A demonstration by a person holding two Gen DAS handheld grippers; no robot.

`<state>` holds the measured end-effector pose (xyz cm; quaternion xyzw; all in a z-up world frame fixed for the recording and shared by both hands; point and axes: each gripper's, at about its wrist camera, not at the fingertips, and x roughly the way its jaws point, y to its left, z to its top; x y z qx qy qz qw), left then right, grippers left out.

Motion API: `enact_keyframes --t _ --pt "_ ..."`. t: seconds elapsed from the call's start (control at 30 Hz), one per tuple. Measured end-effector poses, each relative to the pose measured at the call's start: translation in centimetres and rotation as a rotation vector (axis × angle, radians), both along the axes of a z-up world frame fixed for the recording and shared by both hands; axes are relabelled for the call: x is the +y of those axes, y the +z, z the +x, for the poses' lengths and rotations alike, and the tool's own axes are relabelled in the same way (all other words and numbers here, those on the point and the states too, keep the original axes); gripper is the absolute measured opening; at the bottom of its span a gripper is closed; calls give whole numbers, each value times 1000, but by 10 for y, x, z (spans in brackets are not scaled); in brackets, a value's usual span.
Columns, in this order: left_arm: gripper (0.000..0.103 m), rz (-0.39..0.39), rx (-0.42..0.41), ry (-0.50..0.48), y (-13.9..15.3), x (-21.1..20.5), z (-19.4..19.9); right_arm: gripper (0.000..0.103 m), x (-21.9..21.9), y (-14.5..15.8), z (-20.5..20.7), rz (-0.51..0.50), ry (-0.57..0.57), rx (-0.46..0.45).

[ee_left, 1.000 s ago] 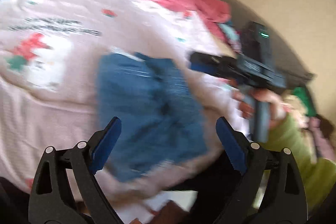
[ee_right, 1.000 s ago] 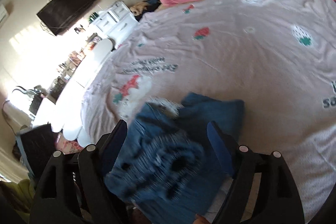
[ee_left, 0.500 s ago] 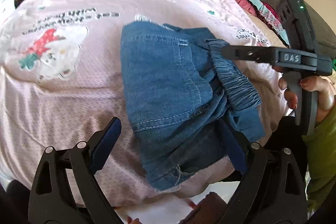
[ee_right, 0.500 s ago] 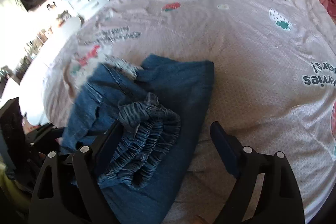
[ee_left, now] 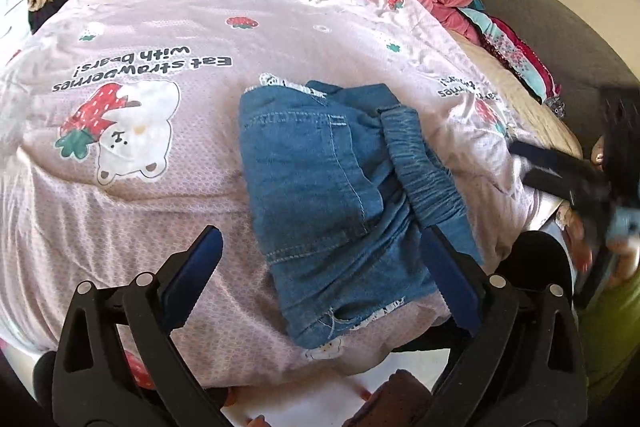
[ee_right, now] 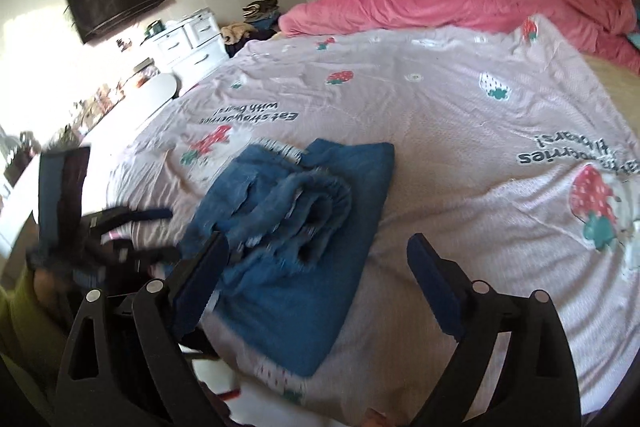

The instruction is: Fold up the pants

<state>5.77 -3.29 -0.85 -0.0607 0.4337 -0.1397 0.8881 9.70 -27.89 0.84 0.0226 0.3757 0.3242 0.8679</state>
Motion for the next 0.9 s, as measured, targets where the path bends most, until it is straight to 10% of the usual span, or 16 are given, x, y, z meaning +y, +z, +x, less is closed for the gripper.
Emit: enact_keyframes --t 0.5,0.7,0.9 --pt "93 -11 11 13 4 15 35 89 78 -21 -77 -182 219 -120" --pt "64 -32 62 -38 -1 10 74 76 116 -26 -86 -238 331 -173" --pt "60 -14 105 -51 -21 4 101 53 138 -30 -87 -307 371 -212"
